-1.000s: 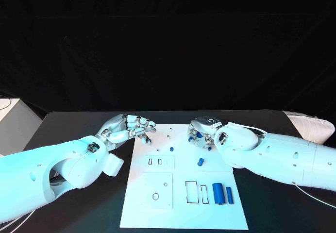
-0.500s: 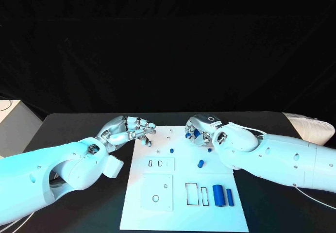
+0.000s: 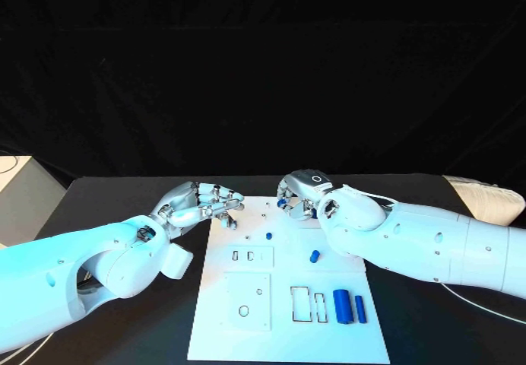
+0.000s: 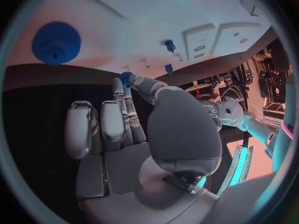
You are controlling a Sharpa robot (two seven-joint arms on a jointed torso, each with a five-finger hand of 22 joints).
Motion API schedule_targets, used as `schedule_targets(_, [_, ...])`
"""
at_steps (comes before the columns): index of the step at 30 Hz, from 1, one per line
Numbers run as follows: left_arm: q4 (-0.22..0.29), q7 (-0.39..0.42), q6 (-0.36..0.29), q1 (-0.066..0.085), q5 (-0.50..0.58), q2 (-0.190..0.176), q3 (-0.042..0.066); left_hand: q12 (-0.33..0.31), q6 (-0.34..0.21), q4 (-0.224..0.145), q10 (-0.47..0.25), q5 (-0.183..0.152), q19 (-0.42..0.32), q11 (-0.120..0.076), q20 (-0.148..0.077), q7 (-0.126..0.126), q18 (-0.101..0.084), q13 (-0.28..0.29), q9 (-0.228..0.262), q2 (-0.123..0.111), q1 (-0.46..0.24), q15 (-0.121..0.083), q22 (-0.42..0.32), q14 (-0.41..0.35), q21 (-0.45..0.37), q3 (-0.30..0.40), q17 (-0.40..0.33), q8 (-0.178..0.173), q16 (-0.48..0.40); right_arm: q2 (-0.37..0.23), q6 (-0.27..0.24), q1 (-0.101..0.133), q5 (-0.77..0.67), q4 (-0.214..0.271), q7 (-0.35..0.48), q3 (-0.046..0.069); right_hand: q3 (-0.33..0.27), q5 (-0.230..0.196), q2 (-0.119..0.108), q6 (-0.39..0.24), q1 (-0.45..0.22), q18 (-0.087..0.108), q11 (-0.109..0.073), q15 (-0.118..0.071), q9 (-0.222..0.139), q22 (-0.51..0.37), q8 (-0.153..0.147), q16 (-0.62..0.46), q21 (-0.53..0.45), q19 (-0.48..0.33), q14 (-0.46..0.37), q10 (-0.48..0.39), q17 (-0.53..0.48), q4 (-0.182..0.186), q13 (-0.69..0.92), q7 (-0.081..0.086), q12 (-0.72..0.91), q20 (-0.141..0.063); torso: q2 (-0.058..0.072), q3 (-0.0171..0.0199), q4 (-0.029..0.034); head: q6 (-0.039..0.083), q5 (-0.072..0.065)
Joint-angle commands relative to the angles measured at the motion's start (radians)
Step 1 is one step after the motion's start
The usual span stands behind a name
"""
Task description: Assemble the parts on the task board
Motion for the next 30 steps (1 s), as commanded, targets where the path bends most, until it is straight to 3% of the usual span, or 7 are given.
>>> schedule_targets(1, [0.000,0.007,0.024,0.002,0.004,0.004,0.001,-0.004,-0.006,-0.003,-0.005,0.002,-0.008,0.006,-0.001,-0.001,0.003,0.002,0.002,0.004,-0.009,0.003,0.003,-0.007,0.008,0.008,0.002,0.005,0.007,0.020,-0.019,0.001,-0.004,-0.019,-0.010,0.001,0.003,0.006,0.014,0.001,0.003,-0.021,-0.012,-0.008,0.002,0.002,0.006,0.006,0.004,0.009,0.016,0.019,0.000,0.002,0.001,-0.003,-0.003,-0.001,0.002,-0.0001,0.0015,-0.001,-0.001])
schedule_targets(13, [-0.005,0.006,0.027,0.002,0.004,0.014,0.001,-0.004,-0.006,-0.003,-0.005,0.002,-0.008,0.006,-0.001,-0.001,0.003,0.002,0.002,0.004,-0.009,0.003,0.003,-0.007,0.008,0.008,0.002,0.005,0.007,0.066,-0.001,-0.001,0.000,-0.067,-0.024,0.001,0.003,0.009,0.011,-0.001,0.001,-0.021,-0.012,-0.008,0.004,0.002,0.007,0.005,0.005,0.009,0.015,0.018,-0.003,0.001,0.001,-0.003,-0.004,-0.001,0.008,-0.0030,0.0059,-0.003,-0.003])
schedule_targets(20, [-0.003,0.007,0.027,0.002,0.004,0.013,0.001,-0.004,-0.006,-0.003,-0.005,0.002,-0.008,0.006,-0.001,-0.001,0.003,0.002,0.002,0.004,-0.009,0.003,0.003,-0.007,0.008,0.008,0.002,0.005,0.007,0.074,0.009,-0.001,0.000,-0.074,-0.031,0.001,0.003,0.013,0.009,-0.005,-0.005,-0.020,-0.011,-0.008,0.007,0.002,0.008,0.003,0.004,0.008,0.014,0.018,-0.006,0.004,0.001,-0.003,-0.006,-0.001,0.009,-0.0017,0.0054,-0.005,0.000])
schedule_targets(30, [-0.001,0.006,0.027,0.003,0.004,0.014,0.001,-0.004,-0.006,-0.003,-0.005,0.002,-0.008,0.006,-0.001,-0.001,0.003,0.002,0.002,0.004,-0.009,0.003,0.003,-0.007,0.008,0.008,0.002,0.005,0.007,0.090,0.017,-0.001,0.000,-0.093,-0.031,0.001,0.003,0.015,0.006,-0.007,-0.010,-0.020,-0.011,-0.007,0.009,0.000,0.008,0.003,0.003,0.006,0.013,0.017,-0.009,0.005,0.002,-0.002,-0.007,-0.001,0.010,-0.0029,0.0063,-0.010,0.001])
